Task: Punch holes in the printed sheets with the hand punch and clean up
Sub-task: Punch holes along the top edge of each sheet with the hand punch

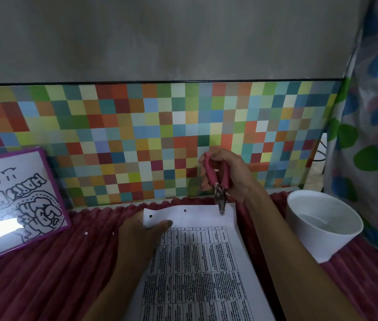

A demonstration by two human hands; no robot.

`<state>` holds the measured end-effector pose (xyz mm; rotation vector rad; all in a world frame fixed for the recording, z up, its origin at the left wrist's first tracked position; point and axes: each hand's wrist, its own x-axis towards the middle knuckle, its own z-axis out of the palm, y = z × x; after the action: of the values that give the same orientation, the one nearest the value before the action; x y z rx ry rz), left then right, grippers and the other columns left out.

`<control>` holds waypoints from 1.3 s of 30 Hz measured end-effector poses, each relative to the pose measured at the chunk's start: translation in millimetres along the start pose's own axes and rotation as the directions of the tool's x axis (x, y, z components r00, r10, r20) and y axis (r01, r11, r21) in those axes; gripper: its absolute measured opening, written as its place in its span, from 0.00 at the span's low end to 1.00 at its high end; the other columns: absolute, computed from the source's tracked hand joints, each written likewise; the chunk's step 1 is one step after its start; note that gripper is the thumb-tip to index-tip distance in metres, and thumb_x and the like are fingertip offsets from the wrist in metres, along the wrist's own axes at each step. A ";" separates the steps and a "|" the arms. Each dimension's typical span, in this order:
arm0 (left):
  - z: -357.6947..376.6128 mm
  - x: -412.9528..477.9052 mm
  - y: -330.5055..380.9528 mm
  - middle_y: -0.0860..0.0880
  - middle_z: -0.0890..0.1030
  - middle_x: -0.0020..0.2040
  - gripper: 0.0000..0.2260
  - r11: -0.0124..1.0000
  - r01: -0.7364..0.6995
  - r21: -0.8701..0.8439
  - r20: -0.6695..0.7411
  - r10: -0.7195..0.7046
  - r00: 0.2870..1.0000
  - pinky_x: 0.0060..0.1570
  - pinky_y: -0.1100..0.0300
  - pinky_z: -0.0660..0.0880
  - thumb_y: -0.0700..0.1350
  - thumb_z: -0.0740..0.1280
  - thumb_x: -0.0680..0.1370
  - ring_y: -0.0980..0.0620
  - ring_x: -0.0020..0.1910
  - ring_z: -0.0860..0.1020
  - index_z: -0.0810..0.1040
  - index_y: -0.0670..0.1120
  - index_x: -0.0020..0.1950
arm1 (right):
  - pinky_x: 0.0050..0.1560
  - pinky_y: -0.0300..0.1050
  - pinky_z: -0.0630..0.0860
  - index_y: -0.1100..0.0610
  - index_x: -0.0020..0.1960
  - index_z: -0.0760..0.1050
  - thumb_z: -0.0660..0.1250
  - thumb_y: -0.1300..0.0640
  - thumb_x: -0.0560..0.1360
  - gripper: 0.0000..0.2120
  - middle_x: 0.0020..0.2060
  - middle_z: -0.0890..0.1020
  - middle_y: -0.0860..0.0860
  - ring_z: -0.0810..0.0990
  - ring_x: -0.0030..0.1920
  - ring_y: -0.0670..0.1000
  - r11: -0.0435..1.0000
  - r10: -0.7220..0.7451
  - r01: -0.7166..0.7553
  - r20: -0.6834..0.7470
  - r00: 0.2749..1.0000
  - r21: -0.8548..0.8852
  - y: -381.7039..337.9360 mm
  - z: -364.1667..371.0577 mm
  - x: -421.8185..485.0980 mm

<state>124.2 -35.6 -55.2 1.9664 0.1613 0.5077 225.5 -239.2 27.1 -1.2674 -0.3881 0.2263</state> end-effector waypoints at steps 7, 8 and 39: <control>-1.4 -3.2 2.7 0.48 0.84 0.33 0.06 0.999 -0.033 -0.014 -0.031 0.032 0.999 0.34 0.58 0.81 0.43 0.77 0.69 0.53 0.32 0.82 0.82 0.42 0.38 | 0.32 0.43 0.74 0.60 0.48 0.75 0.59 0.49 0.78 0.15 0.36 0.79 0.52 0.77 0.32 0.50 0.919 -0.135 -0.089 -0.519 0.844 -0.384 4.5 14.4 6.9; -1.8 -3.8 3.5 0.48 0.84 0.32 0.05 0.999 -0.045 -0.029 -0.034 0.044 0.998 0.33 0.60 0.80 0.42 0.77 0.69 0.54 0.31 0.82 0.83 0.42 0.38 | 0.34 0.42 0.74 0.60 0.47 0.74 0.60 0.51 0.78 0.12 0.36 0.79 0.52 0.77 0.32 0.49 0.915 -0.158 -0.030 -0.426 0.891 -0.402 3.5 17.3 4.7; -2.3 -2.5 2.6 0.52 0.84 0.32 0.05 0.993 -0.018 -0.117 -0.119 0.004 0.993 0.35 0.58 0.80 0.40 0.77 0.69 0.59 0.31 0.81 0.82 0.48 0.38 | 0.36 0.48 0.76 0.62 0.48 0.70 0.61 0.63 0.62 0.14 0.34 0.76 0.58 0.76 0.32 0.56 0.987 -0.109 0.096 -0.099 0.989 -0.130 -45.3 13.3 -13.6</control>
<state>120.7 -35.7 -52.7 1.8237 0.1909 0.6286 205.6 -245.6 71.5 -1.3723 -0.3804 0.0473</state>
